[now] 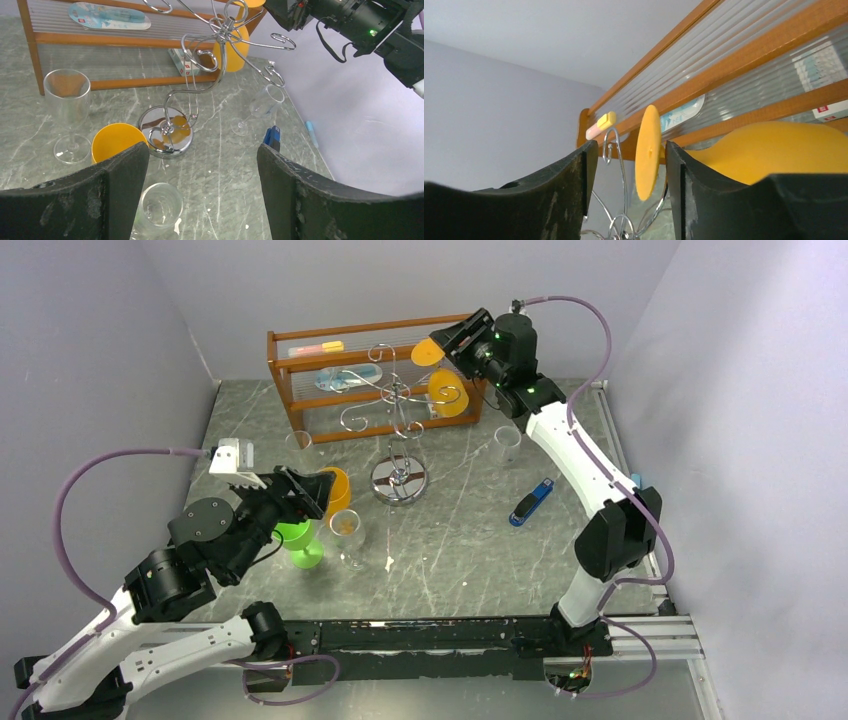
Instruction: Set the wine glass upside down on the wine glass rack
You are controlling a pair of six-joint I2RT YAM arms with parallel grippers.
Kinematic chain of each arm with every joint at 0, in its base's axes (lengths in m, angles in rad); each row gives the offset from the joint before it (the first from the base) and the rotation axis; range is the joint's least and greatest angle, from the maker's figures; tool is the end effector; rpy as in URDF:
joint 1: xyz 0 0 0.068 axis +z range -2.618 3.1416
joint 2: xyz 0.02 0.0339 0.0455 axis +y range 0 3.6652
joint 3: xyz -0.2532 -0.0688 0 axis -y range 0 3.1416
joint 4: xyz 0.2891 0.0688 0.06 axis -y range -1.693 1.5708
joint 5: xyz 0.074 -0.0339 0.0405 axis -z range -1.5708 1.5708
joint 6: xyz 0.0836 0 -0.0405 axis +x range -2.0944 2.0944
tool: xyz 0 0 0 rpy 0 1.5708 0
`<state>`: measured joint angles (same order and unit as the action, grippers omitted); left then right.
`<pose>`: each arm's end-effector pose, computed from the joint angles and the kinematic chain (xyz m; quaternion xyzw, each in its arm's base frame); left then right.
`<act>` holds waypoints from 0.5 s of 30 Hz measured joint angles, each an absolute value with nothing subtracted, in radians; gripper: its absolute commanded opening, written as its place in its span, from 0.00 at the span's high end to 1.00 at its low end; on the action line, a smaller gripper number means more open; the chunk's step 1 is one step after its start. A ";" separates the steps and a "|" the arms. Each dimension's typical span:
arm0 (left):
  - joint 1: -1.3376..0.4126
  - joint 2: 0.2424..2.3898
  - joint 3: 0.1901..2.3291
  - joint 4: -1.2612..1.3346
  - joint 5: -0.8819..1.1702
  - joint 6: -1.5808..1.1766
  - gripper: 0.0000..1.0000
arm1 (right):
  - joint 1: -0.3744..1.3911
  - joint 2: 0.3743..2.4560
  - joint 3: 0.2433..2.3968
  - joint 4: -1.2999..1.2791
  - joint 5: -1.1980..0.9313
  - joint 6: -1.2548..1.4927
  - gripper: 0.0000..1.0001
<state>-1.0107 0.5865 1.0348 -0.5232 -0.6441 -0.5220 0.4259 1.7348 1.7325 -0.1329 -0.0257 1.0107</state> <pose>0.1403 -0.1293 0.4225 -0.0406 0.7268 -0.2803 0.6257 0.4606 0.2113 0.4014 0.2090 0.7237 0.4401 0.4888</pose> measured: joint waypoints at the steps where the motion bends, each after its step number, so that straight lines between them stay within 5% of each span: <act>1: -1.011 0.587 1.035 -0.524 -0.645 -0.523 0.17 | 0.425 1.730 1.732 -0.143 -0.023 1.004 0.41; 15: -1.011 0.621 1.035 -0.575 -0.648 -0.521 0.12 | 0.417 1.494 1.598 -0.218 0.053 0.770 0.29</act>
<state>-1.0107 0.6212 1.0348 -0.5751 -0.6476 -0.5205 0.4171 1.4937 1.5982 -0.2176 0.0532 0.7696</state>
